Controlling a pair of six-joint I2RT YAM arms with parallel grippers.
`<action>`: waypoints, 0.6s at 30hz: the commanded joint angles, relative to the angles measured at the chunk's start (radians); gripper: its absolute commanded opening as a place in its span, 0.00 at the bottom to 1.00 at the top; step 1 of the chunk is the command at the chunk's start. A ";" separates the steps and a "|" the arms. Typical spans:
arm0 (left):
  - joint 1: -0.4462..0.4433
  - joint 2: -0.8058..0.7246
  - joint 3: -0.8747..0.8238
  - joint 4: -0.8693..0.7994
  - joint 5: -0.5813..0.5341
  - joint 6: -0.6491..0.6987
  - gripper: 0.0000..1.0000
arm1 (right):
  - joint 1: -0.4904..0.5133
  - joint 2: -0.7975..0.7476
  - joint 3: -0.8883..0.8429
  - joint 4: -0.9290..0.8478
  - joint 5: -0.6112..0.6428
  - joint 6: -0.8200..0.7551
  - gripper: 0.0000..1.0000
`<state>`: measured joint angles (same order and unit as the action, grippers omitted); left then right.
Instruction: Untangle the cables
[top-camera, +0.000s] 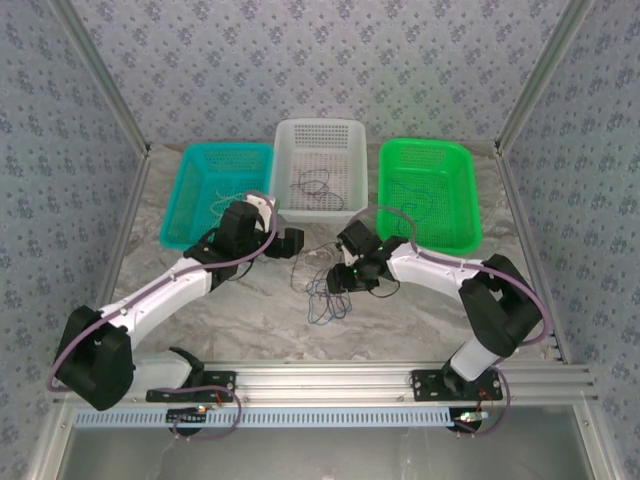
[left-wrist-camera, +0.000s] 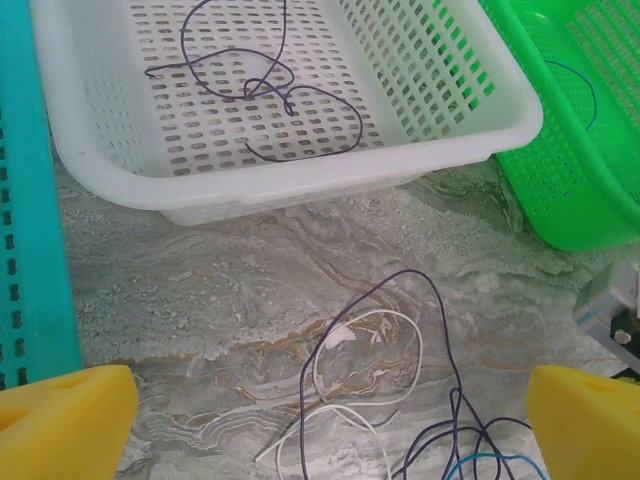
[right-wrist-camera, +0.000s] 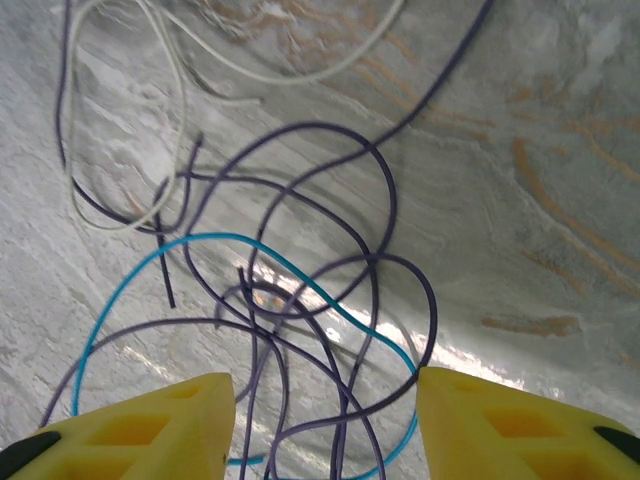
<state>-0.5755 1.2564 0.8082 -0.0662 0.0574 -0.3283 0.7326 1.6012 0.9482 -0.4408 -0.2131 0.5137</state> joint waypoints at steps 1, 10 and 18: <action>-0.008 -0.031 -0.010 0.029 -0.013 -0.015 0.99 | -0.003 -0.010 0.012 -0.063 -0.005 0.037 0.52; -0.010 -0.046 -0.018 0.032 -0.016 -0.008 0.99 | -0.011 -0.034 0.009 -0.094 0.011 0.045 0.53; -0.011 -0.051 -0.025 0.032 -0.016 -0.011 1.00 | -0.018 0.036 0.032 -0.023 -0.008 0.048 0.45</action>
<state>-0.5793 1.2335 0.7860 -0.0544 0.0544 -0.3347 0.7216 1.6115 0.9550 -0.4789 -0.2138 0.5426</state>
